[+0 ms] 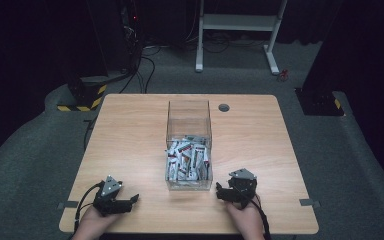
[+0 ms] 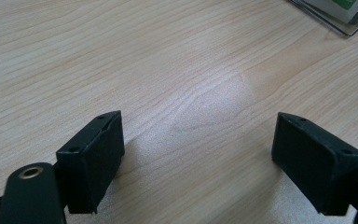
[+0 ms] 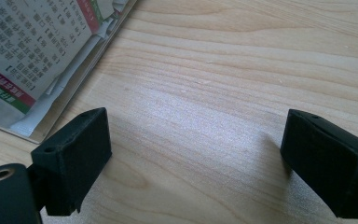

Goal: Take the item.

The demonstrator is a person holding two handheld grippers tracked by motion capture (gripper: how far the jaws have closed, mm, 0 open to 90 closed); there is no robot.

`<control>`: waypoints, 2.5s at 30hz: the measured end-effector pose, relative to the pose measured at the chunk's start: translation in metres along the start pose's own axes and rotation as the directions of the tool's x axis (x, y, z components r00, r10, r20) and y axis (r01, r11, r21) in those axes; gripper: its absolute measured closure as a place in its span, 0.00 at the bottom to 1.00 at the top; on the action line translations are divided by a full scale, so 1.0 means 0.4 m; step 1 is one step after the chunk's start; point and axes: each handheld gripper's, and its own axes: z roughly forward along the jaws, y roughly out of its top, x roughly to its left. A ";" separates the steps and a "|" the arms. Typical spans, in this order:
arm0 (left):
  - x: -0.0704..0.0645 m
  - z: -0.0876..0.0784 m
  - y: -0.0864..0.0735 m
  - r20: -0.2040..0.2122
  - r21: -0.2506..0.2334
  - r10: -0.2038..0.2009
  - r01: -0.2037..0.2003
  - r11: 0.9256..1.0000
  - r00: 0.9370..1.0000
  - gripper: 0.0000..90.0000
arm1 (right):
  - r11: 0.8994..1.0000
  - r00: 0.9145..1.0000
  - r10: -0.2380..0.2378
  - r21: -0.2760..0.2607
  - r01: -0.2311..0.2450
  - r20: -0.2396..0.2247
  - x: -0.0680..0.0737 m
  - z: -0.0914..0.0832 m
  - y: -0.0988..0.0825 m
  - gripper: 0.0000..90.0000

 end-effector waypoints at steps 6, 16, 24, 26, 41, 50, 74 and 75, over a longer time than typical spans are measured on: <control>0.000 0.001 0.001 -0.015 -0.002 -0.017 0.017 1.000 1.000 0.19 | 1.000 1.000 -0.006 -0.001 0.006 -0.003 0.000 -0.001 -0.001 0.09; 0.000 0.000 0.000 -0.032 -0.002 -0.032 0.032 0.999 0.999 0.19 | 1.000 1.000 -0.011 0.001 0.011 -0.011 -0.003 -0.002 -0.002 0.09; 0.001 0.000 0.000 -0.032 -0.001 -0.030 0.030 1.000 0.999 0.19 | 1.000 0.999 -0.023 0.003 0.023 -0.026 -0.012 -0.008 -0.008 0.09; 0.001 0.000 0.000 -0.031 -0.002 -0.030 0.030 1.000 0.999 0.19 | 1.000 0.999 -0.022 0.002 0.022 -0.026 -0.011 -0.008 -0.008 0.09; 0.002 0.000 0.000 -0.029 -0.001 -0.029 0.029 1.000 0.999 0.19 | 0.998 0.999 -0.046 -0.051 0.045 -0.028 -0.013 -0.039 -0.011 0.10; 0.001 0.000 0.000 -0.029 -0.001 -0.029 0.029 1.000 0.999 0.19 | 0.994 0.998 -0.062 -0.089 0.059 -0.028 -0.015 -0.058 0.002 0.10; 0.003 0.001 0.002 -0.040 0.005 -0.028 0.028 1.000 0.999 0.17 | 0.982 0.993 -0.104 -0.162 0.095 -0.048 0.017 -0.093 0.031 0.11; 0.003 0.002 0.002 -0.040 0.004 -0.034 0.034 0.999 0.999 0.17 | 0.982 0.993 -0.104 -0.162 0.095 -0.048 0.017 -0.093 0.031 0.11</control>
